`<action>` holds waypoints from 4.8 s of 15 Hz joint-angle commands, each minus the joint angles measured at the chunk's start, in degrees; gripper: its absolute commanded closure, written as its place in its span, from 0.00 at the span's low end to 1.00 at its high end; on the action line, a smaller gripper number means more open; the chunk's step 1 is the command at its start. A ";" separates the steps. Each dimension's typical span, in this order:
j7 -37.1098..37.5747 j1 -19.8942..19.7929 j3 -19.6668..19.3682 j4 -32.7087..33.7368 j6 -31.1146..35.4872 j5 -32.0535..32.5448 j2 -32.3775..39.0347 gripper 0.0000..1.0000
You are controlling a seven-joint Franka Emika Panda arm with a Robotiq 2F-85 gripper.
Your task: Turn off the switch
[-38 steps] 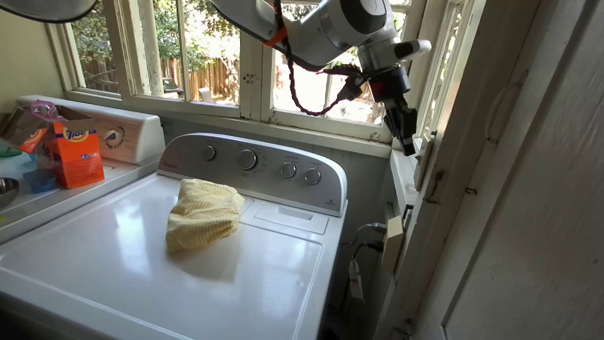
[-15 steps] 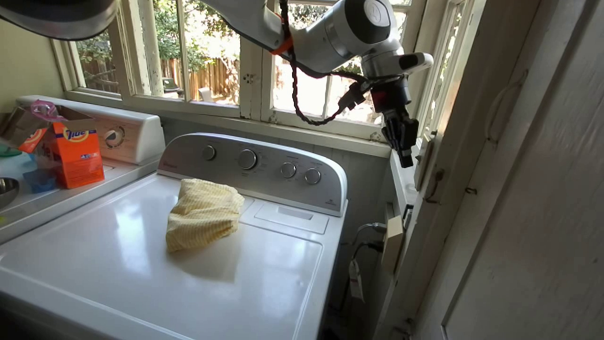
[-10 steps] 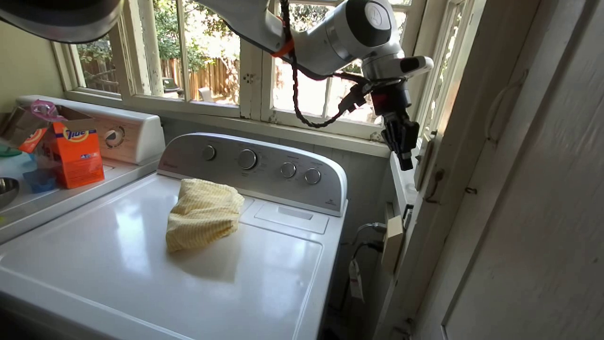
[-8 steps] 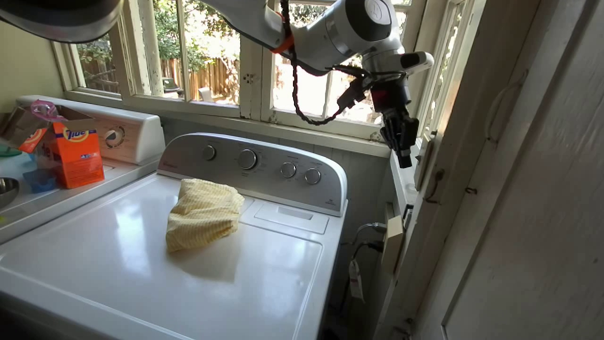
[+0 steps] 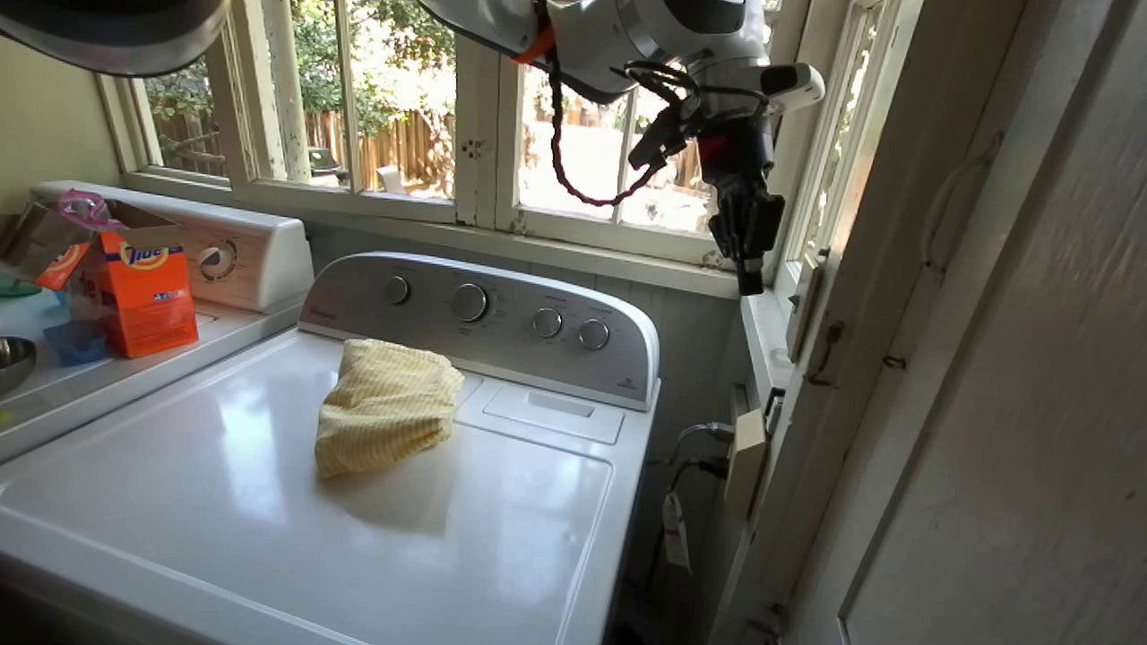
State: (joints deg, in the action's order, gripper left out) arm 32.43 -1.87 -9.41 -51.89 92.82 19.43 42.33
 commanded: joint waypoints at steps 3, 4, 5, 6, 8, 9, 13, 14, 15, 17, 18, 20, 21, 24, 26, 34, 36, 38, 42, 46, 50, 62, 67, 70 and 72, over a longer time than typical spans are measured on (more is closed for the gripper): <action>1.68 -1.43 1.10 4.28 -0.21 -4.28 2.13 1.00; 2.08 -1.49 1.03 4.55 0.02 -4.53 2.24 1.00; 3.09 -1.54 0.93 4.88 0.67 -4.76 2.36 1.00; 3.66 -1.68 1.03 5.10 1.36 -5.10 2.40 1.00; 4.70 -1.45 0.87 5.02 2.71 -4.89 2.06 1.00; 4.63 -1.40 0.86 5.02 3.51 -4.63 2.01 1.00; 5.83 -1.31 0.49 5.44 5.94 -4.07 2.44 1.00; 5.97 -1.22 0.36 5.44 6.13 -3.85 2.57 1.00; 6.01 -1.16 0.23 5.45 6.04 -3.68 2.72 1.00; 6.19 -1.00 -0.09 5.61 5.68 -3.22 3.13 1.00; 6.35 -1.08 -0.20 5.79 5.49 -3.23 3.47 1.00; 6.86 -1.29 -0.44 6.07 5.68 -3.42 4.17 1.00; 7.10 -1.37 -0.55 6.15 5.85 -3.44 4.39 1.00; 7.50 -1.54 -0.70 6.52 5.79 -3.51 4.93 1.00; 7.50 -1.59 -0.68 6.70 5.87 -3.58 4.96 1.00; 7.59 -1.83 -0.94 8.99 5.51 -3.59 6.03 1.00; 7.53 -1.97 -0.89 9.49 5.49 -3.74 6.54 1.00; 7.54 -2.10 -0.89 10.03 5.53 -3.74 7.11 1.00; 7.57 -2.33 -0.91 10.70 5.22 -3.76 8.05 1.00; 7.22 -2.52 -0.77 11.22 4.58 -3.98 8.57 1.00; 6.83 -2.69 -0.60 11.16 3.28 -4.29 8.89 1.00; 3.38 -3.11 0.89 11.99 -5.16 -5.25 7.84 1.00; 4.10 -4.09 2.27 15.82 -7.29 -7.34 7.18 1.00; 4.62 -4.40 2.29 17.19 -7.10 -7.88 7.71 1.00; 5.85 -4.42 2.04 17.47 -6.49 -7.78 8.09 1.00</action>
State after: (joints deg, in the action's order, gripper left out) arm 37.00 -5.55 -7.85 -36.98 87.50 13.20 48.99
